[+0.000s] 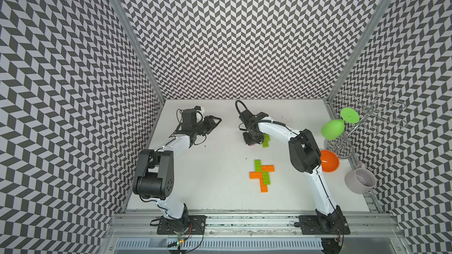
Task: Assemble a small pinwheel with lego
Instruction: Pick up the lego brick from the center of the board, then assemble the lego brick with the lego brick.
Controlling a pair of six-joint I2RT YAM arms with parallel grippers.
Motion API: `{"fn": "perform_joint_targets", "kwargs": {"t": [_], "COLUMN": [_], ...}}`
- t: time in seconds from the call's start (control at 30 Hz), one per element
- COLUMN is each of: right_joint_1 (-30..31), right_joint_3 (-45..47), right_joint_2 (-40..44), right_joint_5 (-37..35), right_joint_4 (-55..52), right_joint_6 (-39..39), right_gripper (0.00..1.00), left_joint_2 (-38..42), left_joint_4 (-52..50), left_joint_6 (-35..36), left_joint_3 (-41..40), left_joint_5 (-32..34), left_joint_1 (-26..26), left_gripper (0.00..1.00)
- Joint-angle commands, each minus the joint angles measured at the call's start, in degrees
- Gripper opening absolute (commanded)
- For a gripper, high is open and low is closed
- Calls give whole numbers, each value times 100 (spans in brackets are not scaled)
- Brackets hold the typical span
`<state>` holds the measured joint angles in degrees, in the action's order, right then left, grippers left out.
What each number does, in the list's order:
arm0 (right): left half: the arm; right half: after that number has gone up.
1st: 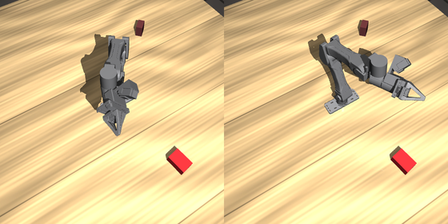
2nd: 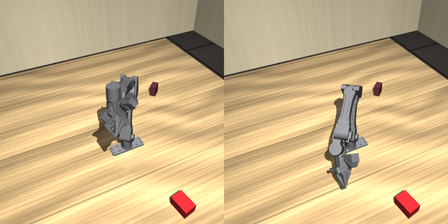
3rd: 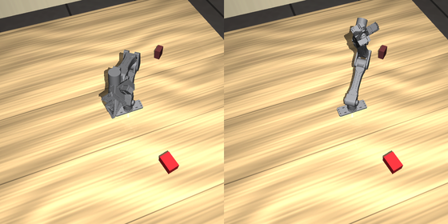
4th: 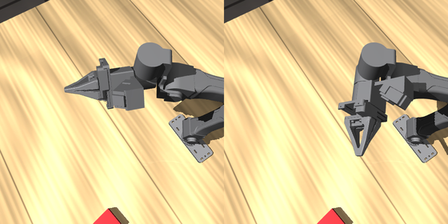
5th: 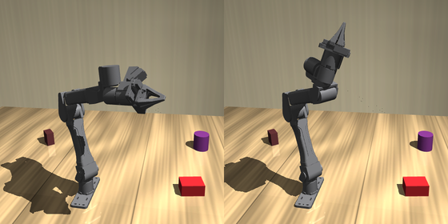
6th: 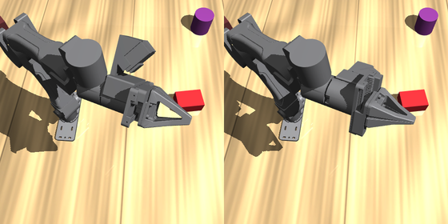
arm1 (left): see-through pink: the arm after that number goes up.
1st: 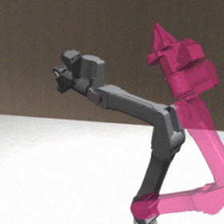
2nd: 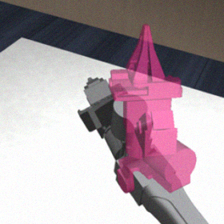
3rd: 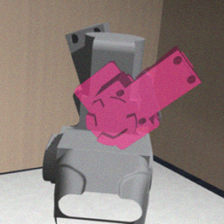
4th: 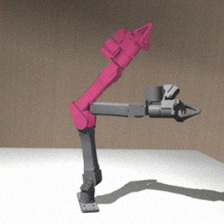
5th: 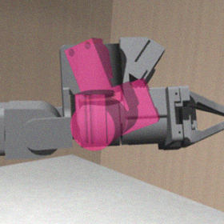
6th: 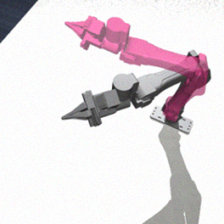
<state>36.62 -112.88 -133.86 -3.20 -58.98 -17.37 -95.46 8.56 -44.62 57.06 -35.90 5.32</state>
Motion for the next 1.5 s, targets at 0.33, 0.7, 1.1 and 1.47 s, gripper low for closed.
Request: {"fn": "perform_joint_targets", "kwargs": {"t": [0.33,0.7,1.1,1.47], "right_joint_1": [154,1141,1260,1260], "right_joint_3": [3307,4470,4411,4477], "right_joint_2": [3049,3687,3401,3209], "right_joint_5": [-122,169,-10,-129], "right_joint_4": [851,1083,858,817], "right_joint_6": [-1460,-2592,-2895,-2955], "right_gripper": [0,0,0,0], "left_joint_2": [1513,2626,2789,2674], "left_joint_4": [-564,-673,-657,-669], "left_joint_6": [563,878,802,890], "left_joint_3": [-1161,-2555,-2750,-2707], "left_joint_5": [932,1995,2102,2062], "left_joint_1": [1586,3519,3580,3580], "left_gripper": [51,51,51,51]}}
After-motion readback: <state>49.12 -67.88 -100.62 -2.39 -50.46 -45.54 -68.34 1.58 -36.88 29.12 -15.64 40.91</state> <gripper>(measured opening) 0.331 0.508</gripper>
